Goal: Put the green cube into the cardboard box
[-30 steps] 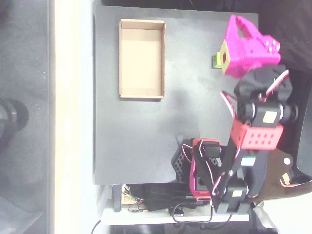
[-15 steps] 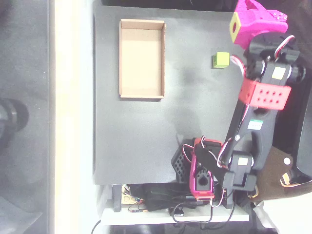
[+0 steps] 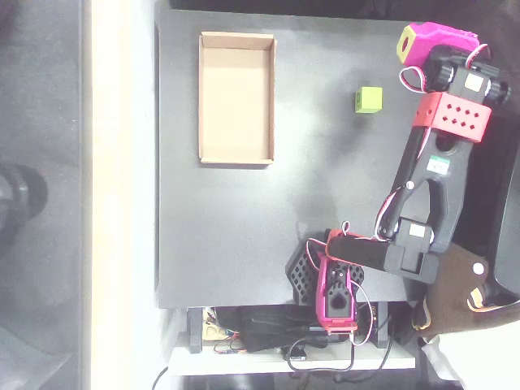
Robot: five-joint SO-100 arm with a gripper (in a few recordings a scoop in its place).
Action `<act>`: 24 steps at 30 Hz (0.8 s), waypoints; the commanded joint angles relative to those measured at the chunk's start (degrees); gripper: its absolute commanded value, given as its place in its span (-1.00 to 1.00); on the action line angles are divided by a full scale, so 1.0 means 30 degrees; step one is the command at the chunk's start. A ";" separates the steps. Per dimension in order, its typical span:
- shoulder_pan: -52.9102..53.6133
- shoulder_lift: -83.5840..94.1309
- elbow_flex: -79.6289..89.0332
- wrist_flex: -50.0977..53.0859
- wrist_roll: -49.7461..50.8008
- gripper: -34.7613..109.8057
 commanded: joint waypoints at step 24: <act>0.0117 -0.1816 0.3457 0.0293 0.0117 -0.09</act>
